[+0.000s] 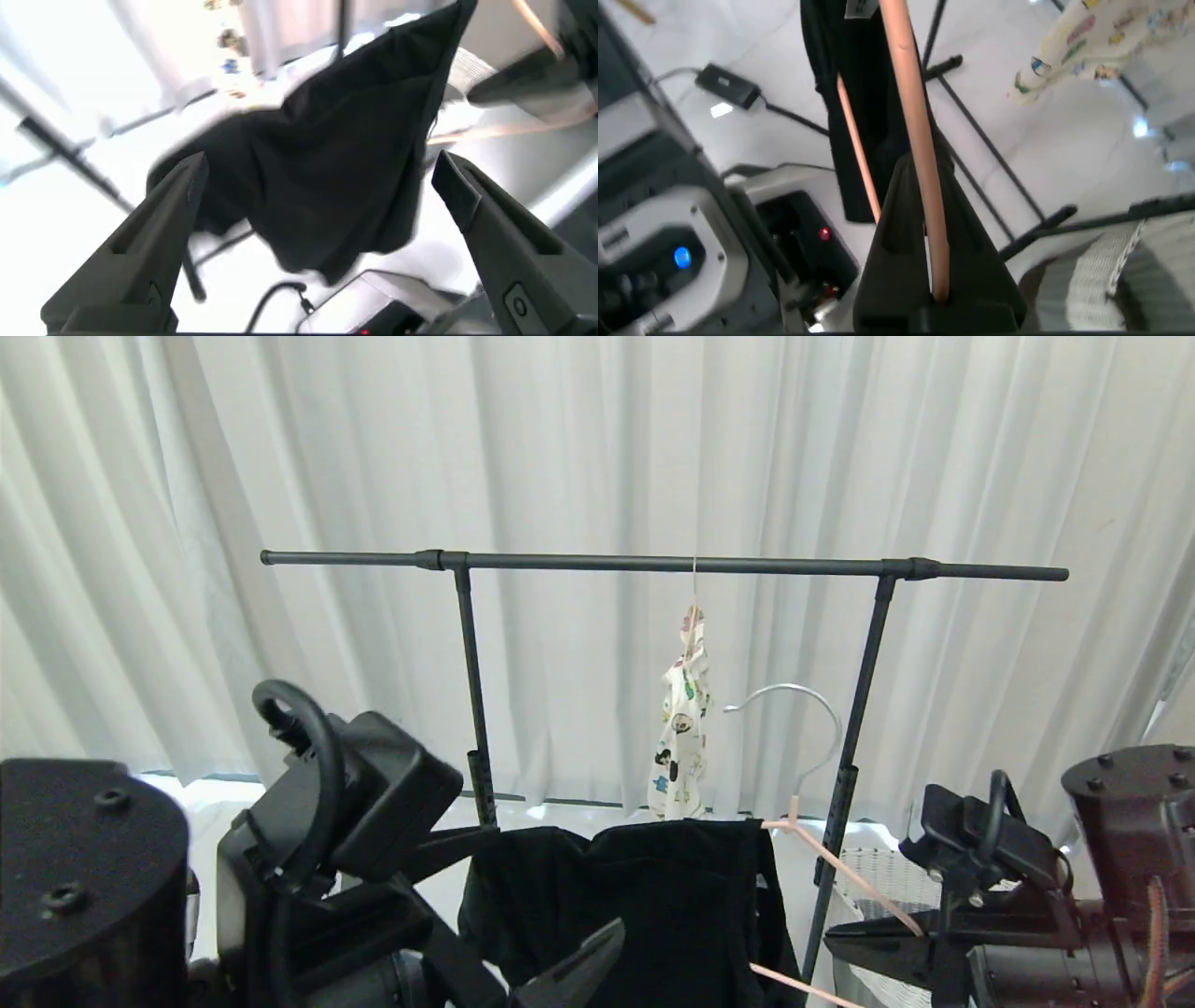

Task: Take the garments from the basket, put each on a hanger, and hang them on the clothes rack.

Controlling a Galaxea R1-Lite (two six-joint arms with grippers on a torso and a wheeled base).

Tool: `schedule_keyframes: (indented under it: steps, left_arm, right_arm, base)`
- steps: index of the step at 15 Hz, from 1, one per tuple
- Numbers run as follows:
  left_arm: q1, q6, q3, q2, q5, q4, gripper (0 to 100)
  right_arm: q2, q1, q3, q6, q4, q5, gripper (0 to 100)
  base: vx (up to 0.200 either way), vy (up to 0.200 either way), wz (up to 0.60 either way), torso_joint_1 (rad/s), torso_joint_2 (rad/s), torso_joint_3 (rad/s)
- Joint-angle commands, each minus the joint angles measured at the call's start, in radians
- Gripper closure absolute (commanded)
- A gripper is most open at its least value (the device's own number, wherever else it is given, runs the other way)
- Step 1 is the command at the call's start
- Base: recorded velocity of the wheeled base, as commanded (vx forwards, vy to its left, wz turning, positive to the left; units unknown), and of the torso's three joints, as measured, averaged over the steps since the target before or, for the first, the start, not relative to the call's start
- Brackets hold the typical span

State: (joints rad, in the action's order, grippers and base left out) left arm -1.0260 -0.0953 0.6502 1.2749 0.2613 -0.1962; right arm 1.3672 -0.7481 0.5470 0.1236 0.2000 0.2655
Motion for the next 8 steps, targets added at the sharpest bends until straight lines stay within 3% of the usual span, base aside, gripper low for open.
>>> schedule_keyframes:
  steps: [1, 3, 8]
  left_arm:
    - [-0.002, 0.065, -0.096, -0.068, -0.093, -0.043, 0]
    - [0.003, 0.184, -0.136, -0.066, -0.223, -0.048, 0]
    - [0.000, 0.198, -0.133, -0.046, -0.289, -0.049, 0]
  right_arm:
    - [-0.051, 0.003, -0.048, 0.027, 0.016, 0.020, 100]
    - [-0.083, 0.001, -0.084, 0.096, 0.022, 0.064, 100]
    - [-0.100, -0.004, -0.122, 0.280, 0.021, 0.133, 100]
  base:
    - [0.000, 0.000, 0.00, 0.000, 0.00, 0.000]
    - [0.000, 0.000, 0.00, 0.000, 0.00, 0.000]
    - [0.000, 0.000, 0.00, 0.000, 0.00, 0.000]
